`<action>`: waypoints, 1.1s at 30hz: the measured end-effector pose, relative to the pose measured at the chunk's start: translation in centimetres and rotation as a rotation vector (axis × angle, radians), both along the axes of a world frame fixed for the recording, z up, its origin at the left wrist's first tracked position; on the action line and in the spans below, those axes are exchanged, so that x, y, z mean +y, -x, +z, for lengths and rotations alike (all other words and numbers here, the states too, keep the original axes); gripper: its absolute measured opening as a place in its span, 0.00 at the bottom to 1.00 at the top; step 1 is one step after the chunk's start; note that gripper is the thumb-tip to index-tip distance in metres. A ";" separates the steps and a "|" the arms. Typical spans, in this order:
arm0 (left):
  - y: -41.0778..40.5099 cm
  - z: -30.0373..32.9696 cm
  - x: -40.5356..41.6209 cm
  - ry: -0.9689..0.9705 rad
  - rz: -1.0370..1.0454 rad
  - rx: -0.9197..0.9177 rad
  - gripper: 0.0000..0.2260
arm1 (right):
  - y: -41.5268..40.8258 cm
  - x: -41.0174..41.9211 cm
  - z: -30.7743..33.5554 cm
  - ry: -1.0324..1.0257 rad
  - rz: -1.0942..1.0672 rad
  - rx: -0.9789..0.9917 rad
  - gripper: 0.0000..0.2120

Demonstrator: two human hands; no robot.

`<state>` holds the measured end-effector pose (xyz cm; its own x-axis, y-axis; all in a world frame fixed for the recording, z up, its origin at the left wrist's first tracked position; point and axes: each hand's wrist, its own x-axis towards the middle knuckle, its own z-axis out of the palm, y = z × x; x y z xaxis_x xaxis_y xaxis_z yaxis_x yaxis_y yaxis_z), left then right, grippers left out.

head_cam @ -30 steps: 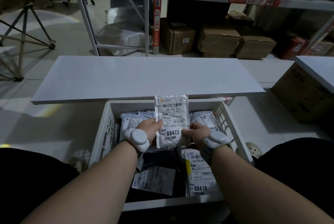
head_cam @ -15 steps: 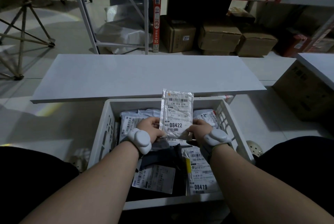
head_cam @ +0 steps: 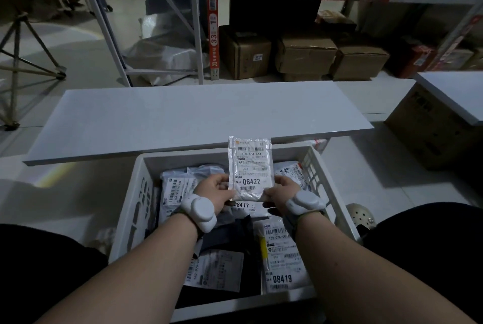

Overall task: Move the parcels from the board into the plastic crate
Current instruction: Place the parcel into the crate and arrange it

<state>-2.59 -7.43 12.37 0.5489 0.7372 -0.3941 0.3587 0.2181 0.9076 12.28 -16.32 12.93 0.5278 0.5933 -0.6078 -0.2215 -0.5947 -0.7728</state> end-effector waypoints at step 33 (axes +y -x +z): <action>-1.9 -1.6 0.2 -0.018 -0.011 0.386 0.14 | -5.4 -2.6 -1.1 0.445 0.420 -0.419 0.26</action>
<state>-0.66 -7.27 10.80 0.3708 0.7409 -0.5600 0.6769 0.1972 0.7091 17.66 -18.88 11.88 0.5509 0.5408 -0.6356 0.3541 -0.8411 -0.4088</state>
